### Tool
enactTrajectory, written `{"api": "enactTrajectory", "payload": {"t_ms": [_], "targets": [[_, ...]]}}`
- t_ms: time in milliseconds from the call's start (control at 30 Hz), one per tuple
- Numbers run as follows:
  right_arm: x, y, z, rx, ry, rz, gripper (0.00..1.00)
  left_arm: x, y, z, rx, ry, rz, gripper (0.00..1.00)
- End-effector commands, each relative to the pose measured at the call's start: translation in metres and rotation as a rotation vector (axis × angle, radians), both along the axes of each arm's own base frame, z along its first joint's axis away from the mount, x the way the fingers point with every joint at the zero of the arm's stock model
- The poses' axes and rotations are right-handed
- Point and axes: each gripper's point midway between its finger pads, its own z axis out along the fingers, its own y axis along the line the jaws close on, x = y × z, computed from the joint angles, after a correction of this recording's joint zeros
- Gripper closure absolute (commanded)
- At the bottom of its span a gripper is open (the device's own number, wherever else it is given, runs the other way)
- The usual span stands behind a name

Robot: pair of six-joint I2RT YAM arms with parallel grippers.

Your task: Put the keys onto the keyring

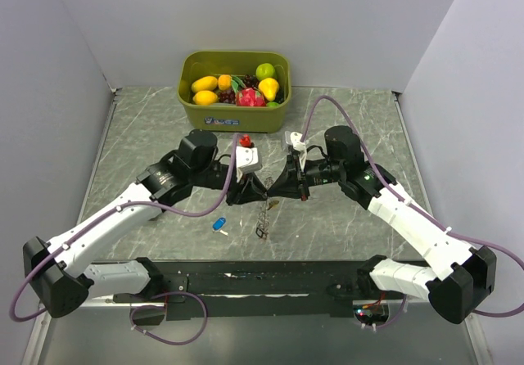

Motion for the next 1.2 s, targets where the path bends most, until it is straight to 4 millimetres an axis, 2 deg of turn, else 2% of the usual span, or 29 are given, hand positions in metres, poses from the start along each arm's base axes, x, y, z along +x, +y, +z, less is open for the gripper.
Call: {"api": "enactTrajectory", "payload": {"t_ms": [0, 100, 167, 400, 500, 600, 667, 700, 733, 867, 933, 1033, 1067, 1133, 1167], "targets": [[-0.003, 0.003, 0.023, 0.058, -0.080, 0.023, 1.00, 0.001, -0.006, 0.017, -0.030, -0.028, -0.029, 0.76], [-0.002, 0.002, 0.022, 0.056, -0.083, 0.015, 1.00, 0.000, -0.007, 0.015, -0.026, -0.021, -0.034, 0.85], [-0.002, 0.001, 0.023, 0.058, -0.090, 0.011, 1.00, -0.001, -0.007, 0.014, -0.024, -0.009, -0.045, 0.98], [-0.001, 0.000, 0.026, 0.066, -0.104, -0.012, 1.00, -0.002, -0.007, 0.013, -0.033, -0.006, -0.035, 0.99], [-0.001, -0.001, 0.028, 0.079, -0.110, -0.028, 1.00, 0.001, -0.007, 0.020, -0.074, -0.038, -0.014, 0.99], [-0.001, -0.003, 0.032, 0.097, -0.125, -0.043, 0.88, -0.002, -0.005, 0.022, -0.107, -0.042, 0.000, 0.99], [0.000, -0.004, 0.037, 0.113, -0.142, -0.063, 0.77, 0.000, -0.005, 0.030, -0.150, -0.064, 0.015, 0.99], [0.003, -0.005, 0.037, 0.113, -0.145, -0.089, 0.74, 0.000, -0.005, 0.025, -0.150, -0.060, 0.024, 0.99], [0.004, -0.006, 0.040, 0.124, -0.157, -0.106, 0.66, 0.002, -0.004, 0.031, -0.177, -0.083, 0.038, 0.99], [0.015, -0.012, 0.046, 0.141, -0.177, -0.195, 0.48, 0.008, 0.001, 0.029, -0.219, -0.116, 0.098, 0.99], [0.014, -0.014, 0.047, 0.148, -0.181, -0.198, 0.41, 0.007, 0.004, 0.039, -0.269, -0.143, 0.123, 0.99], [0.010, -0.014, 0.049, 0.156, -0.179, -0.180, 0.35, 0.009, 0.009, 0.046, -0.346, -0.159, 0.171, 0.99], [0.010, -0.014, 0.047, 0.154, -0.176, -0.176, 0.35, 0.009, 0.010, 0.041, -0.358, -0.158, 0.179, 0.99], [0.006, -0.013, 0.046, 0.155, -0.172, -0.151, 0.33, 0.008, 0.012, 0.055, -0.426, -0.194, 0.189, 0.99], [0.004, -0.013, 0.045, 0.155, -0.174, -0.139, 0.33, 0.008, 0.013, 0.050, -0.431, -0.190, 0.197, 0.99]]}}
